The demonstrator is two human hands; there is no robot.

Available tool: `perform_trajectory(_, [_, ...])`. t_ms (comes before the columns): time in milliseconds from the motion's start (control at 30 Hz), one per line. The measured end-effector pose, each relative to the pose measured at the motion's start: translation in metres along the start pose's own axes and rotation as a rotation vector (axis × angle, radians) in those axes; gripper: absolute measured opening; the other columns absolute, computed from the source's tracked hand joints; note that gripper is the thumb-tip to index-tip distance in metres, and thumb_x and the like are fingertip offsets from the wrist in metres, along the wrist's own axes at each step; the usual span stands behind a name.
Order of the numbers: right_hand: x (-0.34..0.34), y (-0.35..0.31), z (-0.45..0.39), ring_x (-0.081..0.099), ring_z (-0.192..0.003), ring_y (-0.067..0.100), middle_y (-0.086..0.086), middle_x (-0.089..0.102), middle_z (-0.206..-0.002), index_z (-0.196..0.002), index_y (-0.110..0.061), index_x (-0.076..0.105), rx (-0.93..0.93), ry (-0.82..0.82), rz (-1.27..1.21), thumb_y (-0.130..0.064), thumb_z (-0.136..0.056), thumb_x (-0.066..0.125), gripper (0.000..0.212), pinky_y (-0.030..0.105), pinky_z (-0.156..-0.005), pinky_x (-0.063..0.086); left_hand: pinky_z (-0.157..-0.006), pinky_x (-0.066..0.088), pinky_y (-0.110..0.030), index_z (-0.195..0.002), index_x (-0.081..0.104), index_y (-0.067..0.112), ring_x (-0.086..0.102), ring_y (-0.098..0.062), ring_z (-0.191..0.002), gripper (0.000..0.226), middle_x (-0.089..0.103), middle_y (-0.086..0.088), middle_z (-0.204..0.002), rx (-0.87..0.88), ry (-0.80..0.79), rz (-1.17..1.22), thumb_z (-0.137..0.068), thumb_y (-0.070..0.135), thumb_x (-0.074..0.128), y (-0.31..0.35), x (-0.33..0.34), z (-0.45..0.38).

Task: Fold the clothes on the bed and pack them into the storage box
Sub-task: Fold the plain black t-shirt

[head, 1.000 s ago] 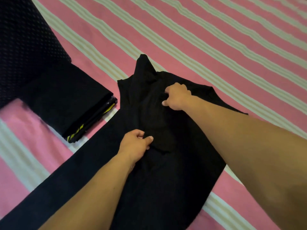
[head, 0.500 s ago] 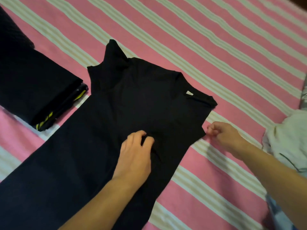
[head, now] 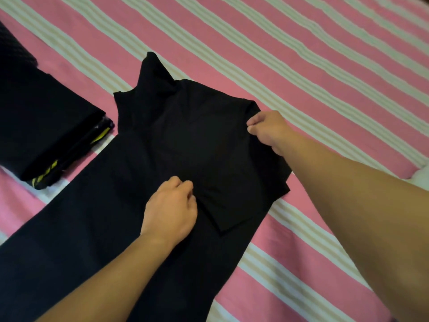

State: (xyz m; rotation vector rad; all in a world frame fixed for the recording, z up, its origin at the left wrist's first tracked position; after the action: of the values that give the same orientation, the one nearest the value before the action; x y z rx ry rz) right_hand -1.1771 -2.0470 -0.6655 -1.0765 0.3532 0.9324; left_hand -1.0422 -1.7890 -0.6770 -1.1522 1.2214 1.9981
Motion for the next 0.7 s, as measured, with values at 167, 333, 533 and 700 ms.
perform_trajectory(167, [0.016,-0.001,-0.013,0.062,-0.096,0.017,-0.003,0.066,-0.097,-0.091,-0.020,0.071,0.001,0.132,-0.072,-0.008,-0.093,0.063,0.014,0.031,-0.085,0.051,-0.076,0.051,-0.030,-0.090,0.054,0.027,0.055,-0.005,-0.081,0.014,0.051,0.014,-0.090,-0.180,-0.017,0.258,-0.094,0.029,0.067,-0.002,-0.001,-0.001])
perform_trajectory(333, [0.020,0.007,-0.005,0.060,-0.094,0.011,-0.004,0.064,-0.101,-0.107,-0.021,0.069,-0.086,0.148,-0.043,-0.016,-0.096,0.065,0.013,0.028,-0.089,0.049,-0.081,0.057,-0.040,-0.091,0.067,0.027,0.066,-0.014,-0.078,0.012,0.068,0.008,-0.079,-0.407,-0.213,0.402,-0.092,0.039,0.068,0.000,0.002,-0.018])
perform_trajectory(533, [0.015,0.013,-0.008,0.058,-0.092,0.008,-0.005,0.062,-0.099,-0.109,-0.019,0.069,-0.036,0.052,-0.170,-0.008,-0.096,0.063,0.018,0.026,-0.084,0.046,-0.068,0.053,-0.033,-0.086,0.073,0.022,0.068,-0.019,-0.080,0.016,0.069,0.001,-0.085,-0.409,-0.178,0.428,-0.097,0.031,0.065,-0.005,-0.018,-0.028])
perform_trajectory(700, [0.023,0.014,-0.012,0.063,-0.095,0.014,-0.003,0.066,-0.099,-0.100,-0.021,0.071,-0.013,0.172,-0.234,-0.010,-0.094,0.067,0.013,0.032,-0.091,0.053,-0.056,0.052,-0.040,-0.093,0.061,0.015,0.057,-0.020,-0.068,0.011,0.056,0.000,-0.083,0.303,0.129,-0.197,-0.093,0.025,0.068,-0.003,-0.008,-0.018])
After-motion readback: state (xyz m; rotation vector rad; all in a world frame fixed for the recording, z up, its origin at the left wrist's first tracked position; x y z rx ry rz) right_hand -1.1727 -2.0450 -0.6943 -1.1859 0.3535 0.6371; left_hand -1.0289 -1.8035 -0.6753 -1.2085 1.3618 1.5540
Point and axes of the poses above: each hand's wrist, its own z-axis away from the middle knuckle, its own x-axis out of the palm, y = z × x, the point moved 4 cm from there along -z, towards the middle knuckle
